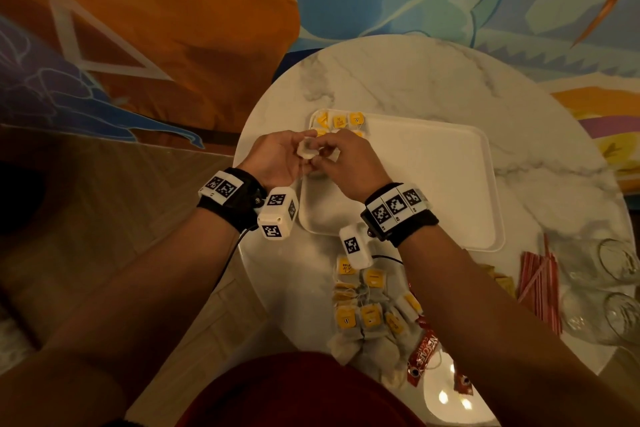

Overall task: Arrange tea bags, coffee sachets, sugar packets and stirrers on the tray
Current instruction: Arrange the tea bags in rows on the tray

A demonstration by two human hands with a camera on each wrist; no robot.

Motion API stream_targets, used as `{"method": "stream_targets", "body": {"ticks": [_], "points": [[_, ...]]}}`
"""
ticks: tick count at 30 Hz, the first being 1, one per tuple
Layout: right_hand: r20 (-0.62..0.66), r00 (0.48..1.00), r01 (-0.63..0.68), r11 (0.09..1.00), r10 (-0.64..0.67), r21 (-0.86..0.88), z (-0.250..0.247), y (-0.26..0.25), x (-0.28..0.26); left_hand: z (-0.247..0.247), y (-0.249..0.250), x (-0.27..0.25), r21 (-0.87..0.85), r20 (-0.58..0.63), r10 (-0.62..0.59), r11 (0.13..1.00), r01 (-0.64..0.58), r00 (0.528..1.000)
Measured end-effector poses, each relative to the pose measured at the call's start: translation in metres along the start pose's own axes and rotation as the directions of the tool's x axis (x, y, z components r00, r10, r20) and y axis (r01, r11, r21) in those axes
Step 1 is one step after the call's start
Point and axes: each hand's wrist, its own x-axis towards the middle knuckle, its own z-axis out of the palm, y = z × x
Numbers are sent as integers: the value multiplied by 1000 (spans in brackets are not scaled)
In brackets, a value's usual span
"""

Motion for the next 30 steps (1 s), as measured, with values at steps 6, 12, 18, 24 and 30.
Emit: {"method": "stream_targets", "body": {"ticks": [6, 12, 18, 24, 30], "points": [[-38, 996, -79, 988, 85, 131, -14, 3, -3, 0, 2, -1, 239, 21, -12, 971, 7, 1000], [-2, 1000, -15, 999, 15, 47, -23, 7, -9, 7, 7, 0, 305, -197, 70, 952, -6, 978], [0, 994, -106, 983, 107, 153, -26, 16, -17, 7, 13, -1, 615, -265, 276, 786, -59, 924], [-33, 981, -159, 896, 189, 415, -33, 13, -15, 15, 7, -6, 787, 30, 263, 589, -185, 964], [-57, 983, -131, 882, 175, 452, -36, 13, -8, 23, 8, 3, 792, 65, 393, 539, -287, 917]]}}
